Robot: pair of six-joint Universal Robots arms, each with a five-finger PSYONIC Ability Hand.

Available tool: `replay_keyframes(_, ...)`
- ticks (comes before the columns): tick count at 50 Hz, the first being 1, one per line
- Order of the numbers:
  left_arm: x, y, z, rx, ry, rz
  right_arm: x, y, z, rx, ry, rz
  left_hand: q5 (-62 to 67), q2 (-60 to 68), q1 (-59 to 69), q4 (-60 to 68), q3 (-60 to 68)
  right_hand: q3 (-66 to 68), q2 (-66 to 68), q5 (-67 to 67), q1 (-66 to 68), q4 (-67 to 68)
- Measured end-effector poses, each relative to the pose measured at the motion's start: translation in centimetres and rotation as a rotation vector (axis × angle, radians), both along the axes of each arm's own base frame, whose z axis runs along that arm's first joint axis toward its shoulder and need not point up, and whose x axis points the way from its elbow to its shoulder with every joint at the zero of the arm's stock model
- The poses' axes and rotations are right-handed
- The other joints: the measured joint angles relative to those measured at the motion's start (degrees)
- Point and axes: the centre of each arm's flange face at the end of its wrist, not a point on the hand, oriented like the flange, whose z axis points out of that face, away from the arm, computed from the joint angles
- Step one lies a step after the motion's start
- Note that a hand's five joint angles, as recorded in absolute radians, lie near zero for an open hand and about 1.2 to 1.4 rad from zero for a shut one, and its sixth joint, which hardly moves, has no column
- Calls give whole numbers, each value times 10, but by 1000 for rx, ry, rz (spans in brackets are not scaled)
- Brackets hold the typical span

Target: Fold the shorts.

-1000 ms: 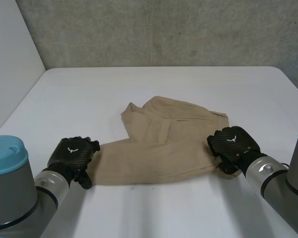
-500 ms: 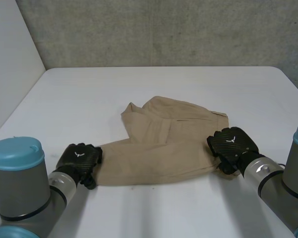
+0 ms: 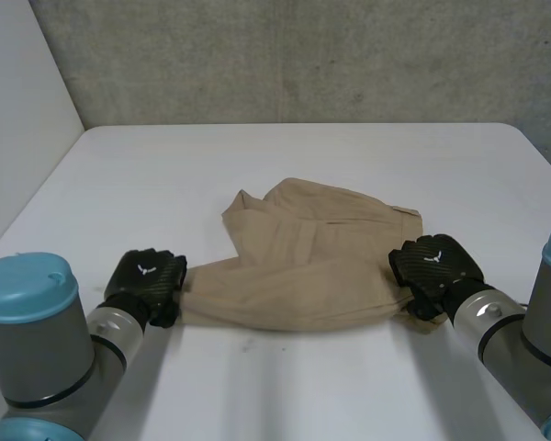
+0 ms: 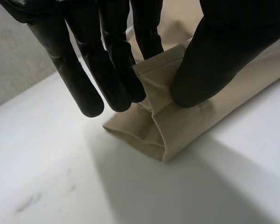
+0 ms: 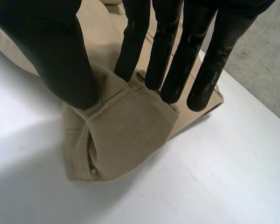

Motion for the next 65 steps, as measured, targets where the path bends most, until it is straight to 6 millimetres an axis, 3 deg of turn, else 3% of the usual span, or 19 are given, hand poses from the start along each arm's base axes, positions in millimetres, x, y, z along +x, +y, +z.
replay_keyframes(6, 1, 0, 10, -31, 19, 5, -3, -1, 3, 41, -37, -28, 0, 0, 0, 0, 0, -29, -28, -30, -17, -31)
replay_keyframes(19, 8, -8, 11, -32, 23, 36, -10, -6, 0, 80, -55, -56, 0, 1, 0, 0, 0, -45, -42, -57, -36, -54)
replay_keyframes(22, 9, -9, 12, -33, 24, 38, -11, -10, 2, 66, -56, -59, 0, 1, 0, 1, 0, 172, 175, 119, 97, 168)
replay_keyframes(25, 9, -9, 13, -35, 25, 37, -11, -11, 3, 60, -56, -60, 0, 1, 0, 2, 0, 188, 192, 134, 104, 189)
replay_keyframes(30, 7, -7, 34, -81, 53, 12, -10, -17, 22, -12, -50, -60, 0, 1, 0, 2, 0, 198, 197, 141, 110, 200)
replay_keyframes(31, 6, -4, 54, -123, 75, -3, -10, -17, 44, -81, -45, -51, 0, 1, 0, 2, 1, 198, 197, 141, 115, 200)
replay_keyframes(34, 5, -2, 71, -160, 94, -11, -10, -16, 62, -131, -44, -47, 0, 1, 0, 2, 2, 198, 197, 145, 125, 200)
replay_keyframes(35, 6, 1, 94, -212, 119, -19, -11, -15, 68, -150, -43, -45, 0, 2, 0, 2, 2, 198, 197, 145, 125, 200)
replay_keyframes(36, 7, 5, 119, -268, 147, -23, -13, -8, 119, -279, -47, -37, 0, 2, 0, 2, 2, 198, 197, 148, 131, 200)
replay_keyframes(42, 18, 31, 220, -478, 256, -27, -21, 22, 218, -486, -76, -36, 0, 2, 0, 2, 2, 198, 197, 159, 137, 201)
replay_keyframes(44, 20, 35, 234, -502, 270, -27, -22, 26, 227, -502, -79, -36, 0, 2, 0, 2, 2, 198, 197, 160, 139, 201)
replay_keyframes(45, 24, 43, 255, -538, 291, -27, -25, 36, 253, -543, -90, -37, 0, 2, 0, 2, 2, 198, 197, 163, 140, 202)
replay_keyframes(46, 25, 46, 265, -555, 302, -26, -26, 39, 263, -558, -94, -37, 0, 2, 0, 2, 2, 198, 197, 163, 140, 202)
replay_keyframes(50, 29, 53, 288, -584, 324, -24, -29, 47, 286, -592, -104, -39, 0, 2, 0, 2, 3, 198, 197, 163, 140, 202)
replay_keyframes(54, 29, 50, 294, -577, 326, -18, -28, 46, 291, -585, -103, -38, 0, 2, 0, 2, 3, 198, 197, 163, 140, 202)
replay_keyframes(59, 24, 30, 271, -484, 289, -5, -21, 25, 261, -472, -74, -24, 0, 2, 0, 2, 3, 198, 197, 163, 140, 202)
replay_keyframes(65, 7, -16, 198, -249, 194, 12, -2, -10, 191, -240, -12, 12, 0, 2, 0, 3, 3, 201, 197, 163, 140, 202)
